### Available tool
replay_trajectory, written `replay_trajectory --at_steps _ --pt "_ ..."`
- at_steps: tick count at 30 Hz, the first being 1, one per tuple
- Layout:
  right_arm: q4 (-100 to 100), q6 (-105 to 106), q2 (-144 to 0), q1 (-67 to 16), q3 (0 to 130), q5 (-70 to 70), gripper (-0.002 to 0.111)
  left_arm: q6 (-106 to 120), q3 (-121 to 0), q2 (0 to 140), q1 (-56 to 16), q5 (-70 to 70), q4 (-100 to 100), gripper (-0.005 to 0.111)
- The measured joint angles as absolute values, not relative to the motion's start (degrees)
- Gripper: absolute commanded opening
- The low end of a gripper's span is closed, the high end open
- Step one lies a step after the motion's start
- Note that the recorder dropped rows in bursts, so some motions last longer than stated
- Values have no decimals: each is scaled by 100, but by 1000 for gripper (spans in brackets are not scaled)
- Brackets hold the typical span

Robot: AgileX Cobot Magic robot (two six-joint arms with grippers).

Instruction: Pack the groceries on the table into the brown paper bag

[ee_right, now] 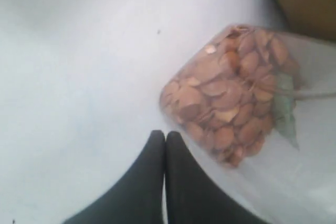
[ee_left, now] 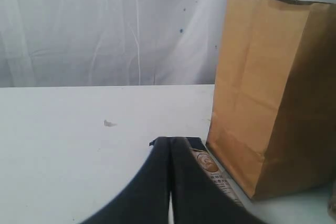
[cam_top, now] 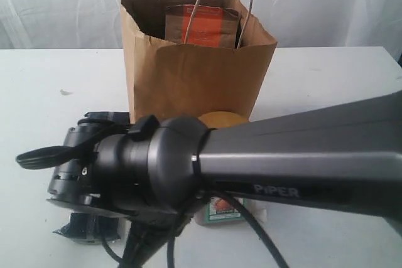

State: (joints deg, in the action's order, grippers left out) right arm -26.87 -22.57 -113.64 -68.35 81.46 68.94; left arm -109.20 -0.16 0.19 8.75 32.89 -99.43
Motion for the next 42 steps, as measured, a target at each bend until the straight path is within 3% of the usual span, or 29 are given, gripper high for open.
replay_trajectory --at_steps 8,15,22,25,29,33,36,42 --pt "-3001 -2938 -10449 -6911 7571 6940 0 -10920 -16 19 875 3289 -9943 0" --pt "-2993 -3307 -10198 -6911 7547 5251 0 -10920 -16 19 875 3278 -9943 0" --pt "-2632 -3623 -9661 -6887 7539 5025 0 -10920 -16 19 875 3278 -9943 0" --pt "-1945 -3160 -9151 -6479 7550 5138 0 -10920 -16 19 875 3278 -9943 0" --pt "198 -1302 -8799 -5253 7785 6396 0 -10920 -16 19 875 3278 -9943 0" --pt "837 -406 -8762 -4494 7949 6877 2 -10920 -16 19 875 3278 -9943 0" --pt "447 -240 -8762 -4354 7974 6924 17 -10920 -16 19 875 3278 -9943 0" --pt "-152 0 -8762 -4330 7974 6594 82 -10920 -16 19 875 3278 -9943 0"
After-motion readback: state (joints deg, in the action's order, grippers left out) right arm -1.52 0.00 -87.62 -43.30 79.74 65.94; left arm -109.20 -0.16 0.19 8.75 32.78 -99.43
